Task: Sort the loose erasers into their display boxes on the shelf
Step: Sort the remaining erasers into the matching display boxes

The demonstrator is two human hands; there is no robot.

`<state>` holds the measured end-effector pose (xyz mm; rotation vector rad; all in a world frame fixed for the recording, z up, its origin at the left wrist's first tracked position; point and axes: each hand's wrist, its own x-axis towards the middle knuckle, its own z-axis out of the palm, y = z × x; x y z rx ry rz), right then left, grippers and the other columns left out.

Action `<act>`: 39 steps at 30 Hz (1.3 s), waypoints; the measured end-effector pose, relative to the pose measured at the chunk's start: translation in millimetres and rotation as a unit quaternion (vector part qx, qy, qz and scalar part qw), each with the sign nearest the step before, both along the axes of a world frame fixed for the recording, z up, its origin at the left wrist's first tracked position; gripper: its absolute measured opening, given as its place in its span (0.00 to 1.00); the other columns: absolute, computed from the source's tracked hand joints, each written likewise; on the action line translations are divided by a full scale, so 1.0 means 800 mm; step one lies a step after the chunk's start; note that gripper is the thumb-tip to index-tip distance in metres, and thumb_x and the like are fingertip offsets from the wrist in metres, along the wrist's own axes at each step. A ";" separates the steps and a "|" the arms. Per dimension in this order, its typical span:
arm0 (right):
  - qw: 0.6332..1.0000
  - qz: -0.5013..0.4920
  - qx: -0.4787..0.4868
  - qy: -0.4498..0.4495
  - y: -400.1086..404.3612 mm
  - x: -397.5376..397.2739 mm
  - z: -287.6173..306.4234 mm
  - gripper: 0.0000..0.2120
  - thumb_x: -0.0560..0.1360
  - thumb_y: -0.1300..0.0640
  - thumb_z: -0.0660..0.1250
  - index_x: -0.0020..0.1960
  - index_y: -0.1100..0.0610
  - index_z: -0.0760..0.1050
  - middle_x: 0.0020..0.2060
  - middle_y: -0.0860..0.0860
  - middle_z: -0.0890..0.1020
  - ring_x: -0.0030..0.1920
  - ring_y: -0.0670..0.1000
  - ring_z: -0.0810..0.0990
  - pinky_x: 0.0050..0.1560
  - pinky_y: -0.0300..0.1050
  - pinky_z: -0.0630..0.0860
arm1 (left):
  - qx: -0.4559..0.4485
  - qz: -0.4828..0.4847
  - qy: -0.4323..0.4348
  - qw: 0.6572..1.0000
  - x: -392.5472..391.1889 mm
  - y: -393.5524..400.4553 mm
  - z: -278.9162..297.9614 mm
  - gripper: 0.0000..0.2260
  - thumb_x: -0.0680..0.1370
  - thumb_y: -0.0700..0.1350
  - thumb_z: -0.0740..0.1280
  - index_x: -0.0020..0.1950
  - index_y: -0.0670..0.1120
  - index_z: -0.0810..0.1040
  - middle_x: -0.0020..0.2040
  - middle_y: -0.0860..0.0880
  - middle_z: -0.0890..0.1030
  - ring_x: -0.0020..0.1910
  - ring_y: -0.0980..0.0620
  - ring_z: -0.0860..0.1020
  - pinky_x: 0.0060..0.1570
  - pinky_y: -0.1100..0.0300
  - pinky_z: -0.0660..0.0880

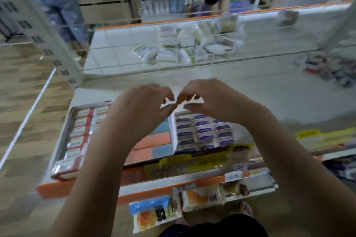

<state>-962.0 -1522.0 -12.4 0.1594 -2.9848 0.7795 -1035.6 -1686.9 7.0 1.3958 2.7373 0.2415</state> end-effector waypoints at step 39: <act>0.918 -0.394 0.045 -0.021 0.587 0.348 -0.089 0.11 0.72 0.61 0.68 0.54 0.61 0.80 0.51 0.60 0.80 0.49 0.59 0.79 0.48 0.47 0.72 | 0.011 -0.230 0.058 0.971 0.218 0.678 -0.088 0.10 0.78 0.42 0.62 0.59 0.47 0.73 0.56 0.47 0.78 0.55 0.48 0.73 0.43 0.58 0.64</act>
